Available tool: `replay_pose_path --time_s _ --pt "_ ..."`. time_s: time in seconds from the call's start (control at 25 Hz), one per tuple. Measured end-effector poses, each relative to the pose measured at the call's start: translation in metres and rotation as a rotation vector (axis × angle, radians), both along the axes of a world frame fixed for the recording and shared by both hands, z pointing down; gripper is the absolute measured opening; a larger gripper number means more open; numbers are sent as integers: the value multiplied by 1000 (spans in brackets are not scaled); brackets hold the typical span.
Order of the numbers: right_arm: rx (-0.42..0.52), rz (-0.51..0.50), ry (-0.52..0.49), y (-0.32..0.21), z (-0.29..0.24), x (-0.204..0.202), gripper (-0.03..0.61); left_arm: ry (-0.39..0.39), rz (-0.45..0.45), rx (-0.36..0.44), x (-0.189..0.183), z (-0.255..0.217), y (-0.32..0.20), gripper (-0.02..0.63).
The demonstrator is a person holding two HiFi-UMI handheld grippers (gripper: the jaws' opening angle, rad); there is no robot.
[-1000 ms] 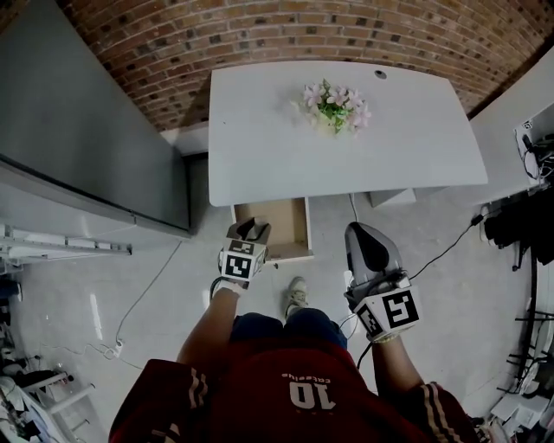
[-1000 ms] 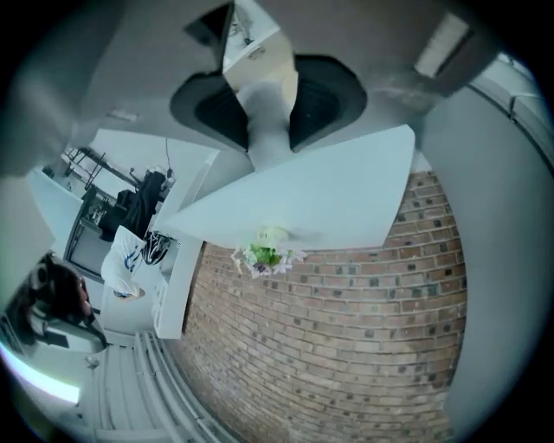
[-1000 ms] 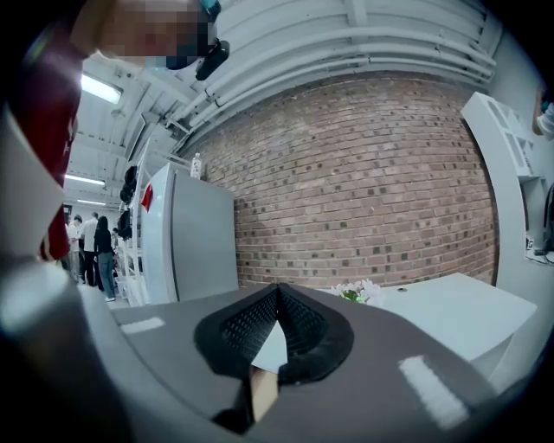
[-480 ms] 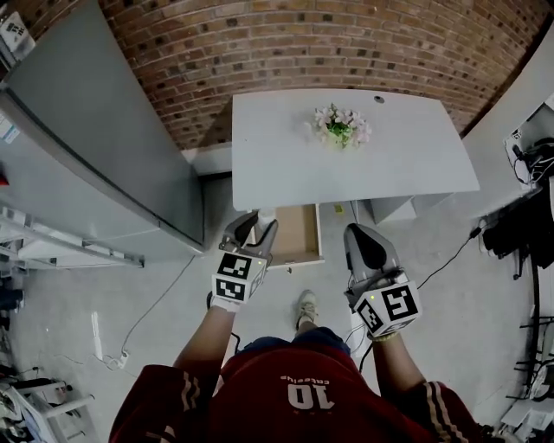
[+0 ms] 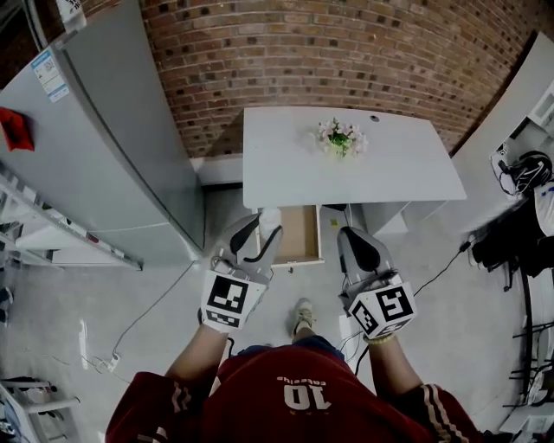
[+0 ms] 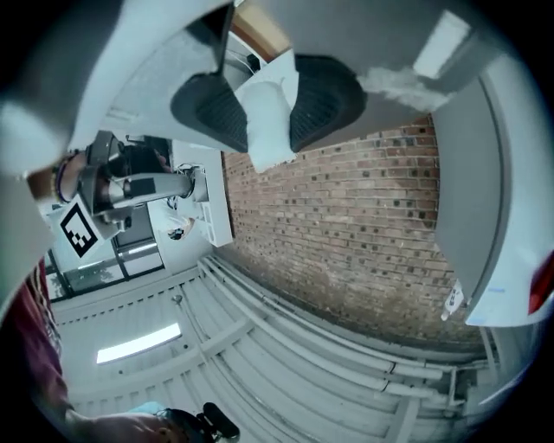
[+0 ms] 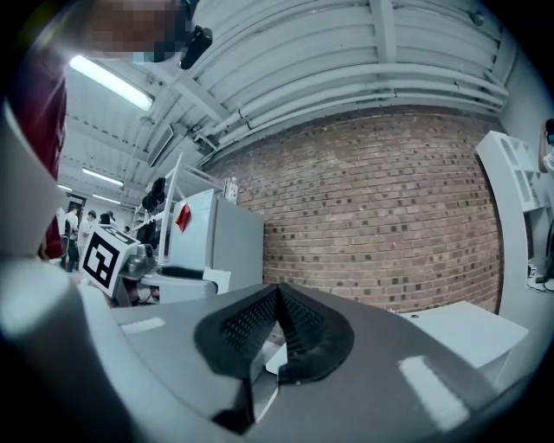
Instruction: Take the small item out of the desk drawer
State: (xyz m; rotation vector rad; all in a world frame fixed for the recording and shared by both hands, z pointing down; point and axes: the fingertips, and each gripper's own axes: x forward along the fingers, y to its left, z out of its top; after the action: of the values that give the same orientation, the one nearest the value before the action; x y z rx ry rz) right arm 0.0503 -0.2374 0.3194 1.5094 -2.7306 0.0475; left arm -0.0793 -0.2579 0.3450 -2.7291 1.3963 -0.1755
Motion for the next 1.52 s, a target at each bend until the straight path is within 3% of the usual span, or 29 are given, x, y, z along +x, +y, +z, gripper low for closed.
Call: replay_pose_path --time_s 0.28,0.6,0.92,1.12,1.52 --pt "54 -5 2 54 -24 -21 3 66 12 84 -16 -49 69 164" --pt "65 45 -22 94 -33 -21 3 112 -54 81 -44 -68 115 166" --pt "55 69 -26 106 -29 -15 2 74 -168 96 -68 -70 123 166" --pt "37 73 -17 112 -20 -16 2 8 -147 95 -70 -56 125 166" --pt "29 57 -19 126 -18 -20 2 39 -139 46 -70 -46 135 167"
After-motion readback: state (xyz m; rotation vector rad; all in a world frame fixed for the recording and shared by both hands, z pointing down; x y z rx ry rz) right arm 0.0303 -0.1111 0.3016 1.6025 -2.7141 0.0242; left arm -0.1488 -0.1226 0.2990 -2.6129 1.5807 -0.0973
